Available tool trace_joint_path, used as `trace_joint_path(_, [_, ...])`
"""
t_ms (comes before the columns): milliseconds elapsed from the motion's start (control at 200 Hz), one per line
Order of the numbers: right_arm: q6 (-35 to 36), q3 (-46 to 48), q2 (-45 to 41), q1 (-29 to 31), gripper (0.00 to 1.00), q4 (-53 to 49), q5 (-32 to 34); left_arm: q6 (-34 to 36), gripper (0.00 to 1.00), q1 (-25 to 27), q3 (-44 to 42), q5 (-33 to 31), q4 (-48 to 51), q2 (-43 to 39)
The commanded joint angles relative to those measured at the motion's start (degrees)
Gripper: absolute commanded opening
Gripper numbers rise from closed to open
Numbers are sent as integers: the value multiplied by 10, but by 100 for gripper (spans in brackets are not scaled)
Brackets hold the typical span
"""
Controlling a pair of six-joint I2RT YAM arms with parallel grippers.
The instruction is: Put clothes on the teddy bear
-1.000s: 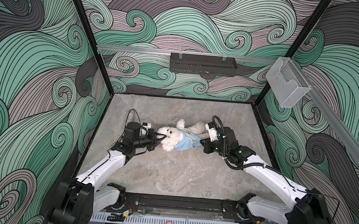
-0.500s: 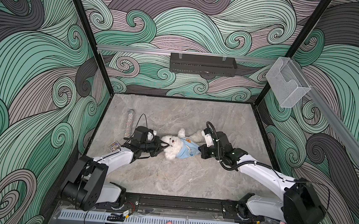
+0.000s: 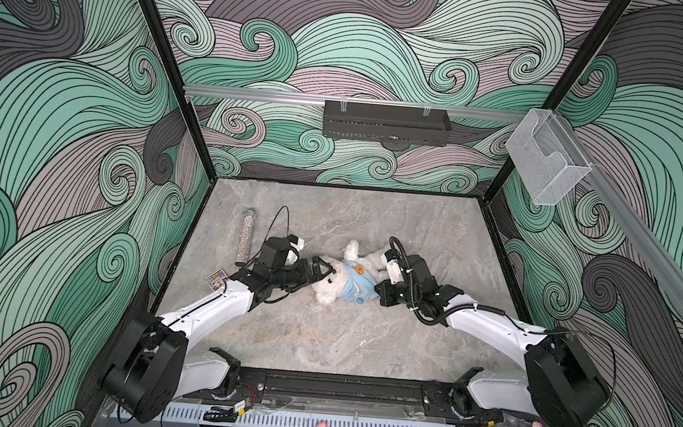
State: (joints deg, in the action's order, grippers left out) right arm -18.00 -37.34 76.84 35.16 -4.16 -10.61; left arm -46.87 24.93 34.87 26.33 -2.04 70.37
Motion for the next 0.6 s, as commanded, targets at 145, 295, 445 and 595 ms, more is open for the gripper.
trace_joint_path(145, [1,1,6,2,0,11,-15,83,99,60,98,-135,105,75])
trace_joint_path(295, [7,-2,13,3,0,10,-17,96,98,81,132,-173,129,107])
trace_joint_path(445, [19,-8,21,3,0,3,-18,92,98,91,155,-203,144,147])
trace_joint_path(595, [32,-13,29,3,0,1,-24,80,99,96,176,-215,136,181])
